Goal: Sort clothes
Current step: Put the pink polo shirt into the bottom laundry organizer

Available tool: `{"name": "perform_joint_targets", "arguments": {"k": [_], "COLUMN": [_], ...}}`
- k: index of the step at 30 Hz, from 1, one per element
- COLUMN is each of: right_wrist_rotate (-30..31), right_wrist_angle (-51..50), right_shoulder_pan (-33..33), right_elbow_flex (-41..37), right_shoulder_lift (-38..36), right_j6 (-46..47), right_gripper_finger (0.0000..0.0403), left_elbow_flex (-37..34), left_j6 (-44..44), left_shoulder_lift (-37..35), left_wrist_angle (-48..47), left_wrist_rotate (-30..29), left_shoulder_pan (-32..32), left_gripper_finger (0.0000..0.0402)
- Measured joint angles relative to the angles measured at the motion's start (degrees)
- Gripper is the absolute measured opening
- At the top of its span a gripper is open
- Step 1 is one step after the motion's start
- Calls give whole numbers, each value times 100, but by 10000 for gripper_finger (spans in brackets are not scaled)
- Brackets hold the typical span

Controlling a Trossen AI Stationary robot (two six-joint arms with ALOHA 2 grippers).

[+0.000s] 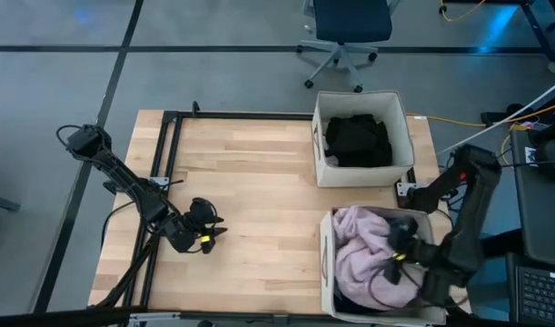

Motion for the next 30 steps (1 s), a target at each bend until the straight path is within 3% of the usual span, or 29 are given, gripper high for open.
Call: {"name": "perform_joint_targets", "arguments": {"k": [9, 18, 25, 30], "right_wrist_rotate": [-1074, -1888, -1871, -2155], "right_wrist_angle": [2370, 4500, 4569, 4011], "right_shoulder_pan": [-1261, -2048, -2110, -2116], "right_elbow_flex": [-1135, -2468, -2481, -2023], "right_shoulder_lift": [495, 813, 790, 579], "right_j6": [-2221, -2854, -2752, -2714], "right_gripper_finger": [82, 83, 92, 157], "left_elbow_flex": [-2, -4, -4, -4], "left_j6": [116, 263, 277, 310], "left_shoulder_lift": [0, 0, 0, 0], "left_wrist_angle": [1, -2, -15, -22], "left_wrist_rotate": [0, 0, 2, 2], "left_shoulder_pan": [196, 222, 222, 222], "left_gripper_finger": [172, 172, 172, 172]}}
